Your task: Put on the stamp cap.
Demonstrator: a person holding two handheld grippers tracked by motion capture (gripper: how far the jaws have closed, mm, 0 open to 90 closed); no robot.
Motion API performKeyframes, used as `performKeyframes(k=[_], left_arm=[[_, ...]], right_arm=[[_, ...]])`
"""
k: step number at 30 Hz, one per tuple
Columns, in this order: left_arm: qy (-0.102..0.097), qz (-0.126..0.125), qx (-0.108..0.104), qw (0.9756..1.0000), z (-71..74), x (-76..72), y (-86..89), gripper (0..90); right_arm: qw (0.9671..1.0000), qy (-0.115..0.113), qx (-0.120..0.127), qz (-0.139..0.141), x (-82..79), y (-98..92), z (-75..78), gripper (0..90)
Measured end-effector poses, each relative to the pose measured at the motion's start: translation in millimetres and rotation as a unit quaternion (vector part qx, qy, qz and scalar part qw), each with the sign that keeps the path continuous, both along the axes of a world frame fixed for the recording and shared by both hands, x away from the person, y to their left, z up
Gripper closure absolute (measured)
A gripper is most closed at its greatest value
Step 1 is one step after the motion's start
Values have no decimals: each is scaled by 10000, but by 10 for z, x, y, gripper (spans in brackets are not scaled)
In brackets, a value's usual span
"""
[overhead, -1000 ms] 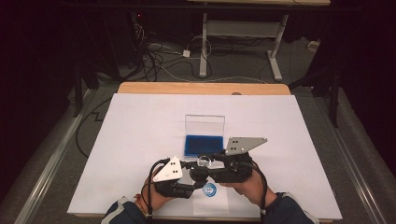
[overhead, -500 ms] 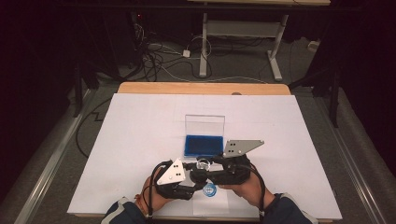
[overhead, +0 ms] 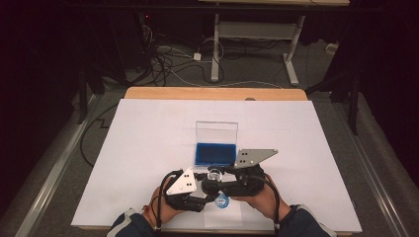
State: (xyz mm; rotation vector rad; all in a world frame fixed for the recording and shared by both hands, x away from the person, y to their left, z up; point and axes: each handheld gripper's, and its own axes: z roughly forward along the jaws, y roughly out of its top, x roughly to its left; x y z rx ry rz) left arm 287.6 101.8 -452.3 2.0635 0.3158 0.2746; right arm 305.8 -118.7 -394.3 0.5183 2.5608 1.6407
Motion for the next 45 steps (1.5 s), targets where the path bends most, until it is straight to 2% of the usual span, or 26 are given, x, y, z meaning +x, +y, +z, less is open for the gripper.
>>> performKeyframes(k=[17, 28, 37, 40, 45], left_arm=[[-11, -20, -25, 10000, -19, 4, 4, 354], [69, -11, 126, 9999, -57, 37, -1, 333], [-69, 203, 254, 9994, -66, 36, 23, 288], [-113, 382, 370, 9985, -75, 55, 40, 235], [-218, 517, 513, 9971, -96, 70, 85, 192]], right_arm=[[10000, -17, -8, -15, -4, 0, 1, 570], [10000, -79, -6, -54, -6, -20, 23, 571], [9998, -170, -43, -90, -1, -60, 49, 571], [9997, -192, -35, -116, 2, -83, 62, 571], [9997, -206, -45, -150, 12, -114, 78, 571]])
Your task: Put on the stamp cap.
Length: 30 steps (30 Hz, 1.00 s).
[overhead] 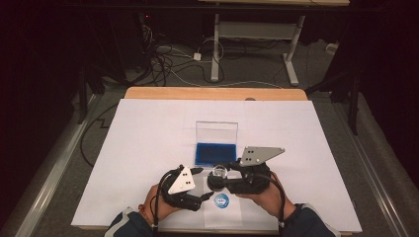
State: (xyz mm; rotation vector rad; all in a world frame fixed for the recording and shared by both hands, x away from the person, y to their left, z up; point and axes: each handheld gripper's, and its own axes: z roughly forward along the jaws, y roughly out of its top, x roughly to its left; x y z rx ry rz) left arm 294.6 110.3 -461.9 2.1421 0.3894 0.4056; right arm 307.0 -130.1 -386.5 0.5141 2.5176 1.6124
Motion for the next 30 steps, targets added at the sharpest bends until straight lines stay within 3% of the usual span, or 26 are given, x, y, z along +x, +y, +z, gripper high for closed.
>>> performKeyframes(k=[5, 13, 19, 25, 30], left_arm=[[-137, 118, 161, 9997, -1, -1, 103, 190], [-83, 430, -66, 9990, 49, 34, 409, 174], [-131, 617, -140, 9979, 77, 17, 543, 173], [-237, 776, 98, 9967, 56, 7, 624, 173], [-230, 926, 88, 9954, 33, -10, 727, 174]], right_arm=[[10000, -22, -7, -29, 7, -29, 19, 570], [10000, -62, -47, -55, 61, -101, 55, 570], [9998, -115, -92, -145, 80, -170, 72, 570], [9995, -176, -104, -223, 80, -232, 96, 570], [9992, -222, -152, -282, 83, -267, 102, 570]])
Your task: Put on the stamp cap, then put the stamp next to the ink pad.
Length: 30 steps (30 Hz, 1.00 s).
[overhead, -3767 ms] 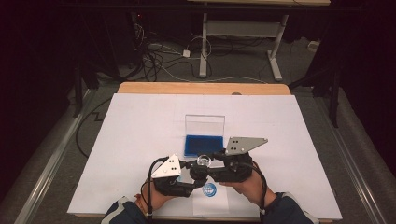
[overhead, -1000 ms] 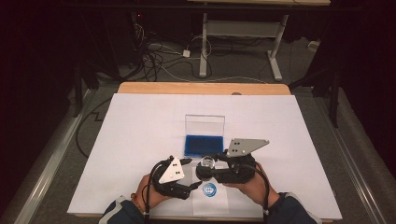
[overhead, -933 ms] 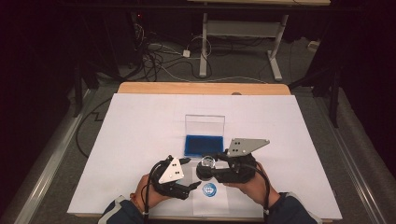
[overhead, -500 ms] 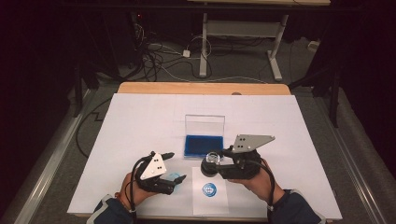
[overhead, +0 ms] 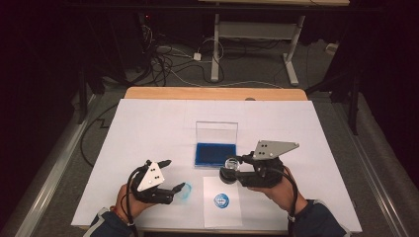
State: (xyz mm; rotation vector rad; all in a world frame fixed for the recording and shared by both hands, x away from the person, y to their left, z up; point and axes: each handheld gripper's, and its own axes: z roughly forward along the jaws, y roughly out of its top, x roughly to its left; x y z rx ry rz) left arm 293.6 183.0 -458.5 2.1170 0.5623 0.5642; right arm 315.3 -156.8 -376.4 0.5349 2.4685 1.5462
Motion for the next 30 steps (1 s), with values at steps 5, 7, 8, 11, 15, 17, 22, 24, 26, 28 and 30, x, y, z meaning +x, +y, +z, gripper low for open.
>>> performKeyframes(k=[5, 7, 8, 11, 15, 17, 22, 24, 26, 28, 30], left_arm=[[1, 125, 80, 9999, -38, -39, 90, 173], [21, 162, 78, 9998, -50, -58, 129, 174], [29, 173, 99, 9998, -55, -68, 148, 174], [57, 219, 76, 9997, -70, -94, 193, 174], [87, 222, 133, 9996, -85, -124, 242, 174], [112, 239, 159, 9995, -103, -137, 252, 174], [123, 319, 203, 9992, -139, -181, 288, 174], [125, 360, 229, 9990, -161, -193, 303, 174], [139, 393, 269, 9988, -175, -195, 309, 174], [138, 420, 266, 9987, -178, -197, 315, 174], [132, 430, 278, 9986, -174, -202, 318, 174]], right_arm=[[10000, -37, -22, -19, 4, -10, 11, 570], [10000, -52, -27, -25, 5, -13, 17, 570], [10000, -49, -23, -15, 5, -15, 18, 570], [10000, -53, -20, -23, 5, -19, 21, 570], [9999, -85, -28, -47, 2, -34, 29, 570], [9999, -88, -24, -84, 3, -50, 34, 570], [9996, -176, -50, -220, 12, -90, 54, 570], [9994, -200, -90, -278, 16, -101, 65, 570], [9991, -264, -108, -322, 30, -114, 86, 570], [9989, -280, -89, -374, 48, -132, 100, 570], [9985, -301, -118, -437, 67, -154, 104, 570]])
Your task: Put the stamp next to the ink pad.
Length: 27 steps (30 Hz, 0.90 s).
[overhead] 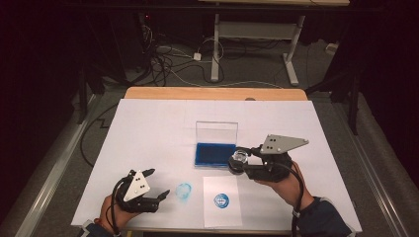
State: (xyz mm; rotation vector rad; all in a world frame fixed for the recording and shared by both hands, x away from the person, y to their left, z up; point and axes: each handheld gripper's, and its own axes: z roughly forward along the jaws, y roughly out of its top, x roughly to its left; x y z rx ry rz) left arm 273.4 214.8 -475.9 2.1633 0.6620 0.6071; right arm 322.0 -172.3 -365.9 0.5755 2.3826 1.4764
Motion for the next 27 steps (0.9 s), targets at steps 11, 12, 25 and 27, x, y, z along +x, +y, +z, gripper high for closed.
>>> performKeyframes(k=[11, 12, 25, 27], left_arm=[[68, -40, 113, 9999, -30, 0, -50, 174], [57, -39, 111, 9999, -26, -4, -52, 174], [87, -36, 115, 9999, -37, 4, -58, 174], [88, -41, 117, 9999, -37, 2, -58, 174]], right_arm=[[9991, -75, -76, -420, 138, -132, 4, 570], [9989, -78, -93, -454, 158, -139, 1, 570], [9947, 136, -233, -988, 548, -193, -217, 570], [9937, 190, -304, -1063, 608, -195, -273, 570]])
